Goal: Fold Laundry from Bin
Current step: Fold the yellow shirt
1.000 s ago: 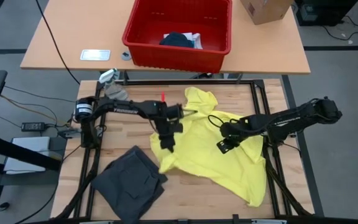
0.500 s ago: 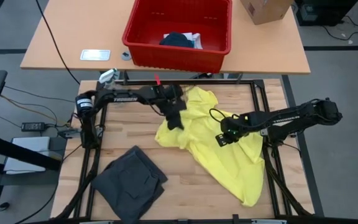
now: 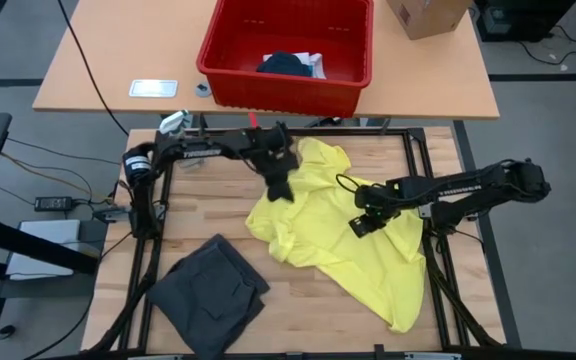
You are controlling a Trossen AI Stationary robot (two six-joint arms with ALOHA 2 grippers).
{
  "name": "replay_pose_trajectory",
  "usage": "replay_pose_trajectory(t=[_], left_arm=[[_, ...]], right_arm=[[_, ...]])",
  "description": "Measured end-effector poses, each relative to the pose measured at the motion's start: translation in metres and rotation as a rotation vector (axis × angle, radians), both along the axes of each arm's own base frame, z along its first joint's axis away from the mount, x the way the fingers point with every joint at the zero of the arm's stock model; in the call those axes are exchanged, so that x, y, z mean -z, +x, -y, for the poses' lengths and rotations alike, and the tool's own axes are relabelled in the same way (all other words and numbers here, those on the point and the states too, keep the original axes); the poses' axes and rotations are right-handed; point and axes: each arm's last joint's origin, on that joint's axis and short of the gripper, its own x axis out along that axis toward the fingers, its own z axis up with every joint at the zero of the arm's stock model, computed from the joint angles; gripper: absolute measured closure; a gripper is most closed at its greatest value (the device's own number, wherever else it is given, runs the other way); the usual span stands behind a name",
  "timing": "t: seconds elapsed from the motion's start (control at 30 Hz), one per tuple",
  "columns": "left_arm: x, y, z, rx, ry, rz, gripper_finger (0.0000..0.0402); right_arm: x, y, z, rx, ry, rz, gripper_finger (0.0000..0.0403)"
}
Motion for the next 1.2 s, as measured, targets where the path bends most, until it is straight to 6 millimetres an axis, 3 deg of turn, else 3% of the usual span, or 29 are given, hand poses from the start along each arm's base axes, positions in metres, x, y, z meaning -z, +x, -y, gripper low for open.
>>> replay_pose_trajectory(t=[0.1, 0.23, 0.4, 0.6, 0.77, 0.9, 1.07, 1.2], left_arm=[[0.014, 0.016, -0.01, -0.001, 0.027, 0.089, 0.0246], [0.064, 0.033, -0.01, -0.066, -0.046, -0.028, 0.0246], [0.096, 0.02, -0.035, -0.274, 0.028, -0.268, 0.0247], [0.08, -0.002, -0.052, -0.275, -0.01, -0.305, 0.0258], [0.052, -0.029, -0.07, -0.357, 0.268, -0.401, 0.026], [0.047, -0.05, -0.085, -0.387, 0.383, -0.511, 0.026], [0.041, -0.067, -0.09, -0.387, 0.33, -0.575, 0.026], [0.02, -0.063, -0.081, -0.348, 0.325, -0.451, 0.026]], right_arm=[[-0.001, 0.001, 0.008, 0.043, -0.024, 0.019, 0.0399], [-0.001, 0.001, 0.016, 0.089, -0.036, 0.024, 0.0399], [-0.001, 0.0, 0.02, 0.139, -0.031, 0.018, 0.0399], [0.0, 0.001, 0.018, 0.225, -0.069, 0.0, 0.0399], [0.0, 0.001, 0.013, 0.309, -0.123, -0.012, 0.0399], [0.0, -0.001, 0.012, 0.339, -0.196, -0.034, 0.0399], [0.001, -0.008, 0.027, 0.431, -0.336, -0.094, 0.04], [0.001, -0.01, 0.047, 0.52, -0.409, -0.091, 0.04]])
